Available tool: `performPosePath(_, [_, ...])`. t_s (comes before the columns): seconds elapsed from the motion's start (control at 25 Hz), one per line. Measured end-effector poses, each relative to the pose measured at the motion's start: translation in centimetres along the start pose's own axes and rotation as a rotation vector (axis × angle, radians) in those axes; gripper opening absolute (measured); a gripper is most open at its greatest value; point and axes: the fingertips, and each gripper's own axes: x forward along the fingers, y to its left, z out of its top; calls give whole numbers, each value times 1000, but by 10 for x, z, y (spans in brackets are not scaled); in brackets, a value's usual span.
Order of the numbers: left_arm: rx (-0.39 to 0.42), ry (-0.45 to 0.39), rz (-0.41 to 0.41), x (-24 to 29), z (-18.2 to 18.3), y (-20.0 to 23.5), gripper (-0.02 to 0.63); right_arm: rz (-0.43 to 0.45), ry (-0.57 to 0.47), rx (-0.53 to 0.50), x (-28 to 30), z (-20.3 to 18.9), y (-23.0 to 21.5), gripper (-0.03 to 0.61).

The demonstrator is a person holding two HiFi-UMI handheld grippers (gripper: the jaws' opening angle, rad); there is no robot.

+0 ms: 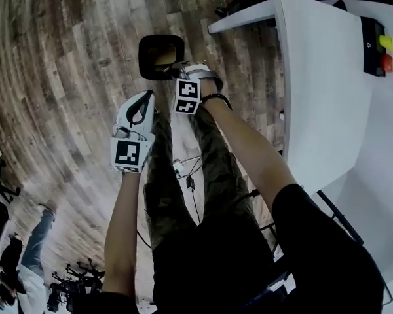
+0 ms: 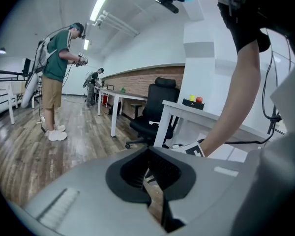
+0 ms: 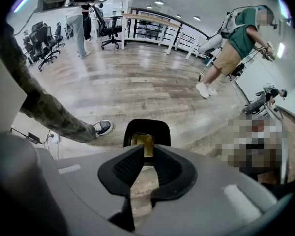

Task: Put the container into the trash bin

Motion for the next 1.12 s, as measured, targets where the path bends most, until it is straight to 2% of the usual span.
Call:
performPosePath(0.12, [18,21,-17,-9,16,-7,-5,4,2,-1,-26,3,2,72])
performPosePath(0.44, [59,12,-4,-48,68,-8,-5,1,-5,7,-96,20,8,72])
performPosePath(0.84, [89,30,23,-83,113,-10,-5,-55,-36,10,-186,53,-14,72])
performPosePath(1.12, [113,37,40,-84,144,-2,-5,-124,-105,25,-248,79,-53,72])
